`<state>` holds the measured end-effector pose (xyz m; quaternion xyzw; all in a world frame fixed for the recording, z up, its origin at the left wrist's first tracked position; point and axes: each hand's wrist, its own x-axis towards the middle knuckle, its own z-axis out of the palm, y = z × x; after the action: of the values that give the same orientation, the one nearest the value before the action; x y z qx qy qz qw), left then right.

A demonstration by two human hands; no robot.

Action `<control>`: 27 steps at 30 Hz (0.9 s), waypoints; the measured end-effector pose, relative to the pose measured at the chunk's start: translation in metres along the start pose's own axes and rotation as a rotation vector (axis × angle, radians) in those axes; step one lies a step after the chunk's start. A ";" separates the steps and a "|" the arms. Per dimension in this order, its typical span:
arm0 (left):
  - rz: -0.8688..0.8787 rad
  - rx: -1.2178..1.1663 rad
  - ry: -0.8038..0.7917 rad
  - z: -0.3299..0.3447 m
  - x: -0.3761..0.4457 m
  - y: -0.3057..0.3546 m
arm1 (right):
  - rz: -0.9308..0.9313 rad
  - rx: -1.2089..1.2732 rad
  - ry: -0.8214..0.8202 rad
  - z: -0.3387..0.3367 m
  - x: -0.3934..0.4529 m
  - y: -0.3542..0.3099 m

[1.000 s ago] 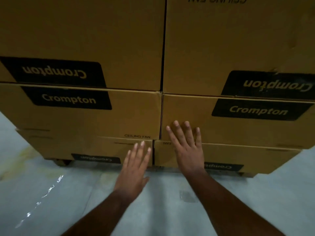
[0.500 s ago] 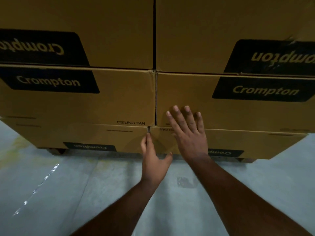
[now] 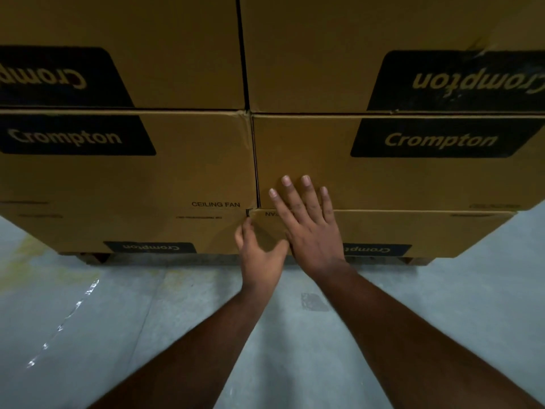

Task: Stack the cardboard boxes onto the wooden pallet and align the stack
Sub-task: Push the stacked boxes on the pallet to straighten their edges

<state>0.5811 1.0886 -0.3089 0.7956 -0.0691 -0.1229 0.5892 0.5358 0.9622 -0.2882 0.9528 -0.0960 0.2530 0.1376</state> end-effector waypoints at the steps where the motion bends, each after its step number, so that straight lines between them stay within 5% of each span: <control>1: -0.003 0.005 0.004 0.000 0.001 0.000 | -0.005 0.008 -0.003 -0.001 0.000 -0.001; 17: 0.023 -0.048 -0.003 -0.012 0.007 -0.002 | 0.063 0.074 -0.070 0.001 0.003 -0.022; 21: 0.111 0.030 -0.142 -0.041 0.008 -0.014 | -0.131 0.130 -0.090 0.002 0.003 -0.037; 27: -0.088 0.228 0.225 -0.127 0.048 -0.038 | -0.317 -0.029 -0.317 0.008 0.007 -0.087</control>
<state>0.6609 1.2049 -0.3154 0.8682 0.0186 -0.0499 0.4934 0.5675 1.0408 -0.3094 0.9817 0.0308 0.0738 0.1726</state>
